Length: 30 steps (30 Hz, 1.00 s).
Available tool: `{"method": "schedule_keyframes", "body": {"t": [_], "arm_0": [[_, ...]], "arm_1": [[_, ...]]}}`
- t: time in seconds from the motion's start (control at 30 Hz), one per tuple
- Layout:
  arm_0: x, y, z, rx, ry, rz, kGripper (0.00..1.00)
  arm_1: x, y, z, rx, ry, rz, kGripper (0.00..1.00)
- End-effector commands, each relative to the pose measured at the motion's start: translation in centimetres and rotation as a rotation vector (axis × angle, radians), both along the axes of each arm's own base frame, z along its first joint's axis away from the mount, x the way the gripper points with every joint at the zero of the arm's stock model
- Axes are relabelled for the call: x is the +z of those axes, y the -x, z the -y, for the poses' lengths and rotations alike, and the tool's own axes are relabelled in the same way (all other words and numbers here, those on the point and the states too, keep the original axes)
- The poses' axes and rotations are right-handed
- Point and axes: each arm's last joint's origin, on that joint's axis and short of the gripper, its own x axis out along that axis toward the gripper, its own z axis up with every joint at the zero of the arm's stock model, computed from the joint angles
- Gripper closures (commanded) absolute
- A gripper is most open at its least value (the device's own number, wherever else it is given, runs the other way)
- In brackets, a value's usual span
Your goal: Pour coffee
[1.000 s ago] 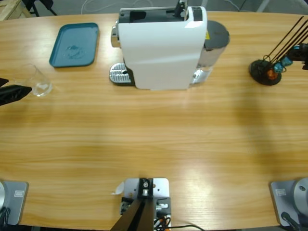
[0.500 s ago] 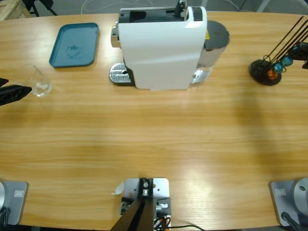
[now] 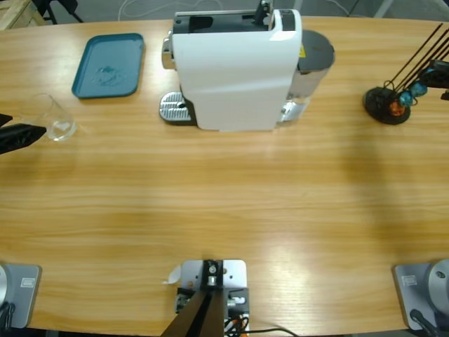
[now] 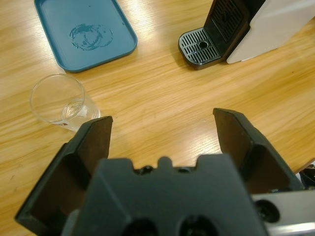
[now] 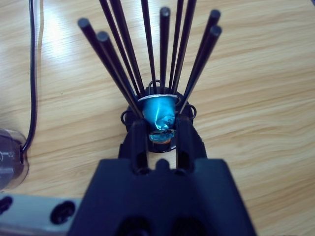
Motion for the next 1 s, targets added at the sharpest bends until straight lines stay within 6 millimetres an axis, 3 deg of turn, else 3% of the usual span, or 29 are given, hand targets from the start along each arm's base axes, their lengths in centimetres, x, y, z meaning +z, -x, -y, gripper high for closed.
{"method": "schedule_keyframes", "body": {"t": [0.03,0.37,0.63,0.73,0.83,0.97,1.0], "arm_0": [[-1.2,0.2,0.0,-0.01,-0.033,-0.028,0.115],[-1.3,0.1,0.1,-0.01,-0.037,-0.032,0.119],[-1.2,0.2,-0.1,-0.01,-0.029,-0.023,0.119],[-1.2,0.2,0.0,-0.01,-0.029,-0.022,0.119],[-1.2,0.2,-0.1,-0.01,-0.027,-0.021,0.117],[-1.2,0.3,-0.2,-0.01,-0.023,-0.016,0.118],[-1.2,0.3,-0.2,-0.01,-0.022,-0.016,0.117]], "arm_1": [[1.1,1.6,0.7,-0.03,0.02,0.026,0.914],[6.4,2.4,0.7,-0.023,0.021,0.091,0.914],[11.7,2.9,-0.7,0.071,0.051,0.092,0.911],[13.7,3.7,-2.9,0.286,0.117,0.109,0.909],[15.1,5.6,-6.7,0.687,0.275,0.158,0.906],[15.4,8.8,-9.7,1.117,0.403,0.231,0.912],[15.3,9.1,-10.1,1.181,0.395,0.235,0.958]]}}
